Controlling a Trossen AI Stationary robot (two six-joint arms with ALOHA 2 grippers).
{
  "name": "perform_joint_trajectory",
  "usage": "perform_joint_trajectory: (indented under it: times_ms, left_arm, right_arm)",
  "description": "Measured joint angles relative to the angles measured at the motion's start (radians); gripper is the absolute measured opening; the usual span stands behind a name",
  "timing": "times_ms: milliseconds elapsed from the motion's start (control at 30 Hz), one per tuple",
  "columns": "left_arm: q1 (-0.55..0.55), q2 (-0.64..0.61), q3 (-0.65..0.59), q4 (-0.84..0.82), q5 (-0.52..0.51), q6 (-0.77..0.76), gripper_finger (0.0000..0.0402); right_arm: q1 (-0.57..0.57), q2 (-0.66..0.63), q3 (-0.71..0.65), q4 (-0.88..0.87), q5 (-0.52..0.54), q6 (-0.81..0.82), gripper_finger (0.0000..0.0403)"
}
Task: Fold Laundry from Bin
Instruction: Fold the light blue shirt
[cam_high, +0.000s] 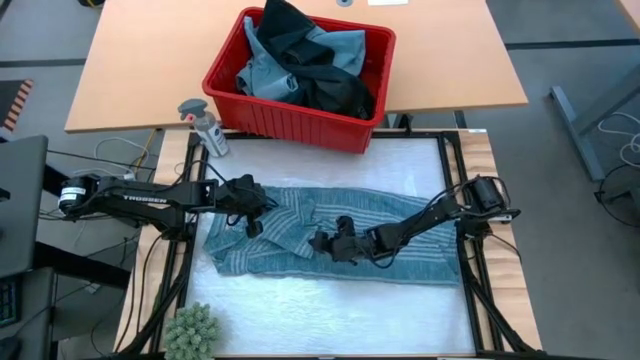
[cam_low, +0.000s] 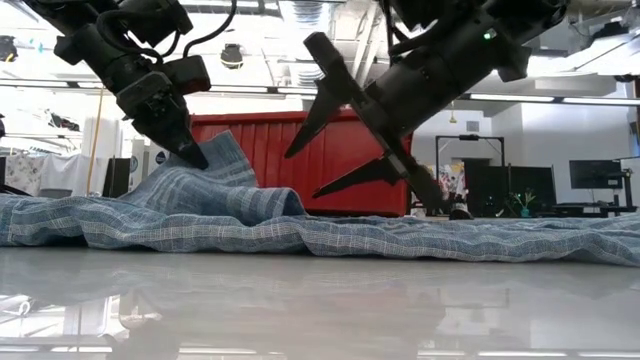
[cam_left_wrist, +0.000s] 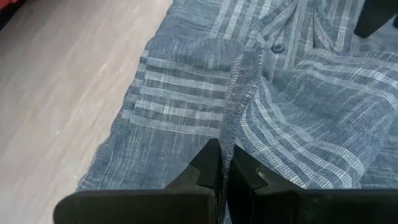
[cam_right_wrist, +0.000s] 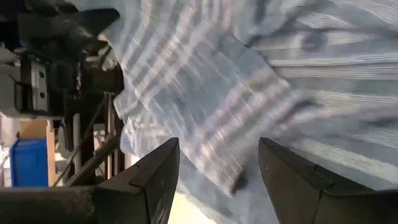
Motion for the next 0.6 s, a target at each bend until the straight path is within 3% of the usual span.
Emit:
perform_joint_trajectory:
  times_ms: [233, 600]
  left_arm:
    - [0.000, 0.000, 0.000, 0.000, -0.002, -0.001, 0.0000]
    - [0.000, 0.000, 0.000, -0.001, -0.003, 0.001, 0.0000]
  right_arm:
    - [0.003, 0.112, 0.141, -0.006, -0.090, -0.083, 0.0244]
    - [-0.019, 0.091, 0.146, -0.080, -0.144, -0.115, 0.0244]
